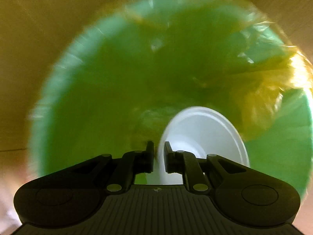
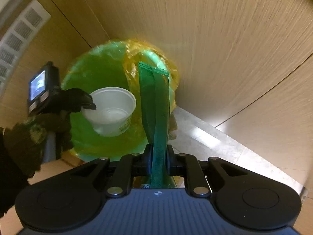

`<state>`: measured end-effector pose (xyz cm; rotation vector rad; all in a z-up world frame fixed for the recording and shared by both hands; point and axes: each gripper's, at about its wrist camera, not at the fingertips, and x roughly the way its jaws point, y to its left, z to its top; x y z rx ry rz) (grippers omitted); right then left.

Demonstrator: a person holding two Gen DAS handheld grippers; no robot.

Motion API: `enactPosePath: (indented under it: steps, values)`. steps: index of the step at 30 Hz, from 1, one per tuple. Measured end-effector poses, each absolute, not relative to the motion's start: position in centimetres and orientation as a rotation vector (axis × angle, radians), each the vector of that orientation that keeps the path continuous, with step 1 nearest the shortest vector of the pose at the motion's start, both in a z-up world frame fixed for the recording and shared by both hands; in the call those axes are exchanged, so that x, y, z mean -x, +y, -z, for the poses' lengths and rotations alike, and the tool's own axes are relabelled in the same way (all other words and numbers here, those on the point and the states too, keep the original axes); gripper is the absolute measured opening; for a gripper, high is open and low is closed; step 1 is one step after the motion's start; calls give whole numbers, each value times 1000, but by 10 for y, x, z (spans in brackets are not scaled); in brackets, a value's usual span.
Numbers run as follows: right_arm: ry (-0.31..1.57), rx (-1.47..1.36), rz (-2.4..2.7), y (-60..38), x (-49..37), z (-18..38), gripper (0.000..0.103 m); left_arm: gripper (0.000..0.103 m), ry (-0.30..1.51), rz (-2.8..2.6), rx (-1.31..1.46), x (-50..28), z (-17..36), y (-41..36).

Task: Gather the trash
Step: 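Lower both grippers into the green-lined bin and release the bowl and wrapper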

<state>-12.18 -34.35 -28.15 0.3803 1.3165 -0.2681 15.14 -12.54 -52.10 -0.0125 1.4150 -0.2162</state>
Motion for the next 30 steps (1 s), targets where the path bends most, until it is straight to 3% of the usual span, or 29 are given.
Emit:
enactPosePath:
  steps: [7, 19, 30]
  values:
    - [1367, -358, 265, -351, 119, 311, 14, 21, 1438, 307, -27, -161, 545, -122]
    - [1434, -439, -13, -327, 53, 305, 14, 21, 1294, 383, 186, -125, 438, -61]
    - [1864, -515, -21, -288, -44, 460, 14, 21, 1298, 328, 332, -96, 444, -33]
